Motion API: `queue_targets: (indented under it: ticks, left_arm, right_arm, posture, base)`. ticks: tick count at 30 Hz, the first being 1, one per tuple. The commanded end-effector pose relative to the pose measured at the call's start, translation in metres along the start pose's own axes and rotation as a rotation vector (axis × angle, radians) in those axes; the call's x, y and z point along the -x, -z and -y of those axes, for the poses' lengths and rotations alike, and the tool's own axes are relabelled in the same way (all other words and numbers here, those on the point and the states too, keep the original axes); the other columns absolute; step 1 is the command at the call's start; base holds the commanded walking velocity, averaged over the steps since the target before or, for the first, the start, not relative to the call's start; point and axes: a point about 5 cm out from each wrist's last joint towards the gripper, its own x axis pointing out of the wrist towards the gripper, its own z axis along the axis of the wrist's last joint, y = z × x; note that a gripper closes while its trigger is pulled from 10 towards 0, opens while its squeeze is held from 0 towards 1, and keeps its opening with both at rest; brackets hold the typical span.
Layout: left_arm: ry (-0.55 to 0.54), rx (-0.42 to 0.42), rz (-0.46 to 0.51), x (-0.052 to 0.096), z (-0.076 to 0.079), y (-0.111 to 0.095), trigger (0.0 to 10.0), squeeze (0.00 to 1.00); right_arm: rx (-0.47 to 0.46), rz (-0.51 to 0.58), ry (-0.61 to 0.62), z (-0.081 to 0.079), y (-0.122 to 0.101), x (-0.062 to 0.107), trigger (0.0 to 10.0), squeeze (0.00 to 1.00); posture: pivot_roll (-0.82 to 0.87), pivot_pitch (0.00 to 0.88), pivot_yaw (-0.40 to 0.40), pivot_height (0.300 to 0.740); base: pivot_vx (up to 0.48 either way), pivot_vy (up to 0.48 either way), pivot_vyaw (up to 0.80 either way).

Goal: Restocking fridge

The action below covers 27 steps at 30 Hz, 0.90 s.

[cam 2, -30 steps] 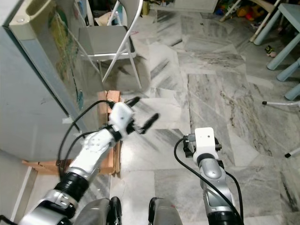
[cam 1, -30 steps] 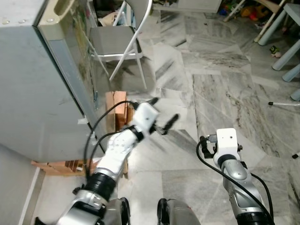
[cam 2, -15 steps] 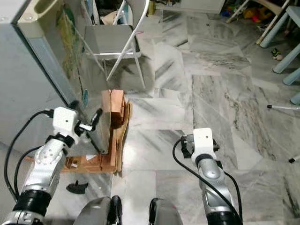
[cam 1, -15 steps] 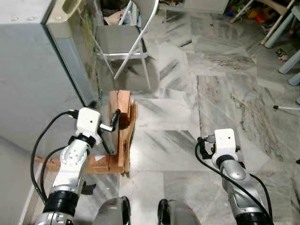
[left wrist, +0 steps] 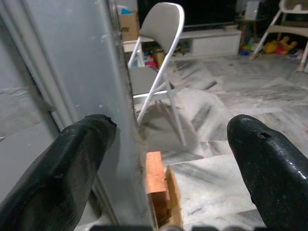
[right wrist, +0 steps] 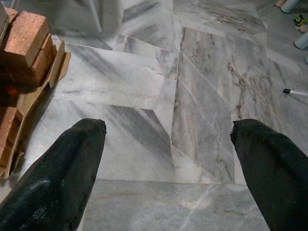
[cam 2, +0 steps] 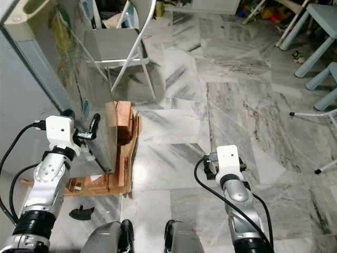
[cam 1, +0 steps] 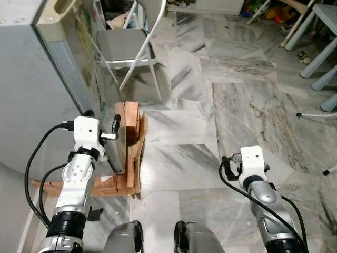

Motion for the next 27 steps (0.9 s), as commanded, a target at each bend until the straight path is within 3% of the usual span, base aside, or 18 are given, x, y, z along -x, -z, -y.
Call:
queue_targets:
  ticks: [1, 13, 17, 20, 27]
  left_arm:
    - [-0.085, -0.001, -0.021, 0.005, -0.019, 0.001, 10.0, 0.00]
    - [-0.138, 0.013, -0.043, 0.014, -0.027, 0.006, 10.0, 0.00]
    - [-0.098, 0.033, -0.036, 0.012, -0.019, 0.005, 10.0, 0.00]
    - [-0.003, 0.058, -0.032, 0.011, -0.004, 0.003, 10.0, 0.00]
    - [0.048, 0.064, -0.045, 0.013, 0.004, 0.004, 10.0, 0.00]
  right_arm:
    - [0.005, -0.019, -0.006, 0.000, 0.004, 0.000, 10.0, 0.00]
    - [0.003, -0.018, -0.006, 0.000, 0.003, -0.001, 10.0, 0.00]
    - [0.007, -0.017, -0.010, 0.000, 0.002, -0.001, 10.0, 0.00]
    - [0.005, -0.018, -0.008, 0.000, 0.002, -0.002, 10.0, 0.00]
    - [0.003, -0.020, -0.007, 0.001, 0.002, -0.001, 10.0, 0.00]
  posture:
    - [0.04, 0.124, -0.054, 0.740]
    - [0.05, 0.131, -0.054, 0.740]
    - [0.04, 0.132, -0.055, 0.740]
    - [0.04, 0.133, -0.053, 0.740]
    - [0.04, 0.138, -0.051, 0.740]
  base:
    - [0.000, 0.000, 0.00]
    - [0.000, 0.000, 0.00]
    - [0.000, 0.000, 0.00]
    - [0.000, 0.000, 0.00]
    - [0.000, 0.000, 0.00]
